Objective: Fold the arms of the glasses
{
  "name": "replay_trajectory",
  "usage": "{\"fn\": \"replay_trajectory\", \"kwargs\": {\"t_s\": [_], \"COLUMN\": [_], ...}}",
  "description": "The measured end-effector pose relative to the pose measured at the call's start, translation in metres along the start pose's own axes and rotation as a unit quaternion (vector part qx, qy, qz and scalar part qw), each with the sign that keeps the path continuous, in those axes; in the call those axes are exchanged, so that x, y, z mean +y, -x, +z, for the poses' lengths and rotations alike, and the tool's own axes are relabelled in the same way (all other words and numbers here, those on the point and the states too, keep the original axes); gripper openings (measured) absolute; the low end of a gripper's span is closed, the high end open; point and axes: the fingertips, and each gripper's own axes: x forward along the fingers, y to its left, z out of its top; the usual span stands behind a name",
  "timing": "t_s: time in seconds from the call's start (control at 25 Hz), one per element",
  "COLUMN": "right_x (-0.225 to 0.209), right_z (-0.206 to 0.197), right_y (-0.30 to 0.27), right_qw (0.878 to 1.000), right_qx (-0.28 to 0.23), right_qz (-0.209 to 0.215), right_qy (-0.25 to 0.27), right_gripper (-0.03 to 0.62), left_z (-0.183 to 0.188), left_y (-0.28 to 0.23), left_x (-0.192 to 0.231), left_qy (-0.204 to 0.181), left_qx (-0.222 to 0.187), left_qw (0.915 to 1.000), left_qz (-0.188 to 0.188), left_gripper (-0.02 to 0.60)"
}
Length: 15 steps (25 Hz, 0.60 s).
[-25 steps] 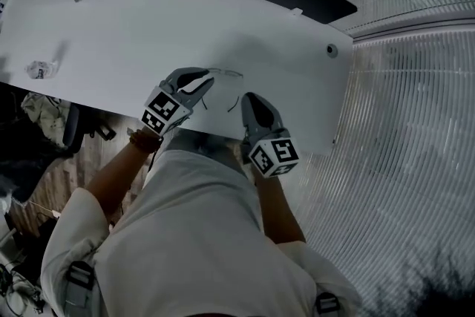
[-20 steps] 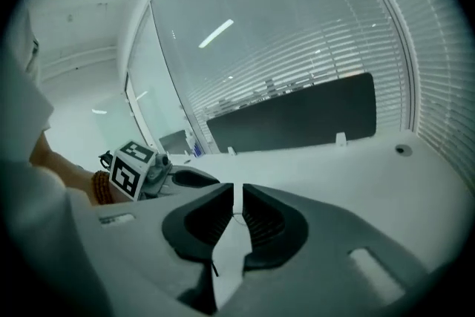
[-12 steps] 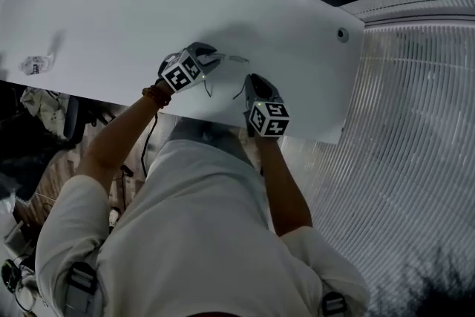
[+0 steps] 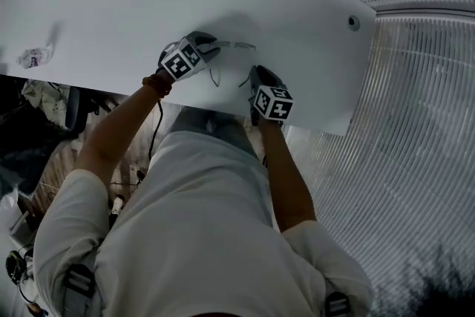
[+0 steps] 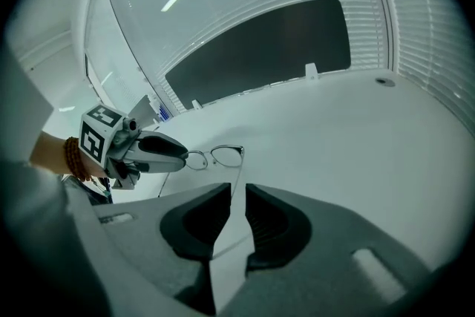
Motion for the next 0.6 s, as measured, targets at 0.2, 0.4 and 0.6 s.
{"fn": "replay_trajectory", "kwargs": {"t_s": [0.2, 0.4, 0.6], "right_x": [0.011, 0.022, 0.032], "right_z": [-0.007, -0.01, -0.009], "right_y": [-0.008, -0.016, -0.026], "right_qw": [1.0, 0.999, 0.998], "right_qx": [0.011, 0.014, 0.013], "right_qz": [0.02, 0.033, 0.041], "right_qy": [-0.02, -0.034, -0.044], "right_gripper": [0.058, 0.058, 0.058], "left_z": [0.001, 0.001, 0.0], "left_y": [0.0, -0.003, -0.005], "left_x": [-0.004, -0.012, -0.02], "left_qy": [0.005, 0.003, -0.001], "left_qx": [-0.002, -0.002, 0.001], "left_qw": [1.0, 1.0, 0.9998], "left_qz": [-0.003, -0.009, -0.019], "left_gripper": [0.11, 0.106, 0.098]}}
